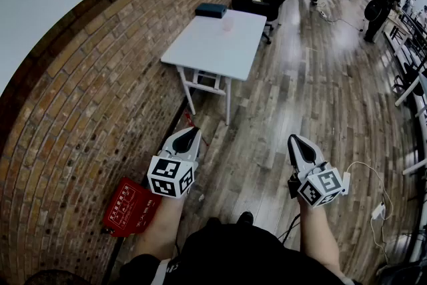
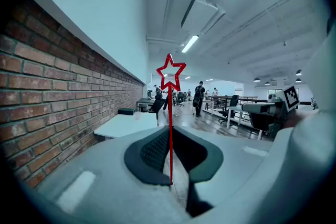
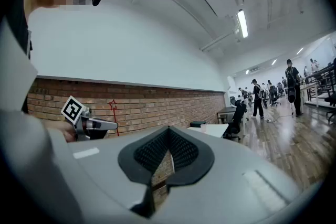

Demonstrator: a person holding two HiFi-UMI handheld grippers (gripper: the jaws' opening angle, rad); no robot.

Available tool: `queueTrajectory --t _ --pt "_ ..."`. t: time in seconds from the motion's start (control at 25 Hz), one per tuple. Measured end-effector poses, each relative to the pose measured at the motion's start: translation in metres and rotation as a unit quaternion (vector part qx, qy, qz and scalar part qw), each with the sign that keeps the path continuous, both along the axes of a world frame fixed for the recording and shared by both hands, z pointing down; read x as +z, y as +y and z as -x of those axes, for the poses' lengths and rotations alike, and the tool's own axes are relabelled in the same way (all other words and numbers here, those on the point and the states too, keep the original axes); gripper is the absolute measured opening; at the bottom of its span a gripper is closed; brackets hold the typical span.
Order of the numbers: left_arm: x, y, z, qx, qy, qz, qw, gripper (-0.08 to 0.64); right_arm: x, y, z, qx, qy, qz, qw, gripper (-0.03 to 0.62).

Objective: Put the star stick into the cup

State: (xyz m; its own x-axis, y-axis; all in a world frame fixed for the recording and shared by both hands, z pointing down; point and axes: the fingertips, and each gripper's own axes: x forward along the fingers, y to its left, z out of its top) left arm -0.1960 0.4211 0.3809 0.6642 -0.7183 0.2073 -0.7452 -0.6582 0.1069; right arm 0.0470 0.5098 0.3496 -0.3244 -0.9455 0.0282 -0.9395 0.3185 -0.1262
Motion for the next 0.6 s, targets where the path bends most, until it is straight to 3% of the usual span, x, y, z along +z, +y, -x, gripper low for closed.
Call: queueTrajectory --t 0.4,0.6 --pt "0.004 -0.012 -0.020 0.007 -0.002 0.000 1.0000 0.023 0.003 -0.012 -0.015 0.001 0.002 -0.001 1.000 -0.003" --pt "0.002 -0.013 -0.047 0.012 -0.005 -0.001 0.9999 0.023 0.014 -0.014 -0.024 -0.038 -0.012 0.016 0.999 0.000"
